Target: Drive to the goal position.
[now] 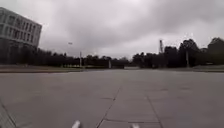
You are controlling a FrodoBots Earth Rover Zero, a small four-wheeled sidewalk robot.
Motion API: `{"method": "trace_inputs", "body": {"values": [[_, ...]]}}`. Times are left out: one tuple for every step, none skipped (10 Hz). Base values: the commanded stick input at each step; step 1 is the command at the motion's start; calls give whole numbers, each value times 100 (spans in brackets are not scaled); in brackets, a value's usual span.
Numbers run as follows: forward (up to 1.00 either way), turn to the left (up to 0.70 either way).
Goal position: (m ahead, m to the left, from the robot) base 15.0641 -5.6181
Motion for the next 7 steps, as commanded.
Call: {"method": "trace_inputs", "body": {"values": [[70, 0], [70, 0], [70, 0], [70, 0], [70, 0], [70, -7], [70, -29]]}}
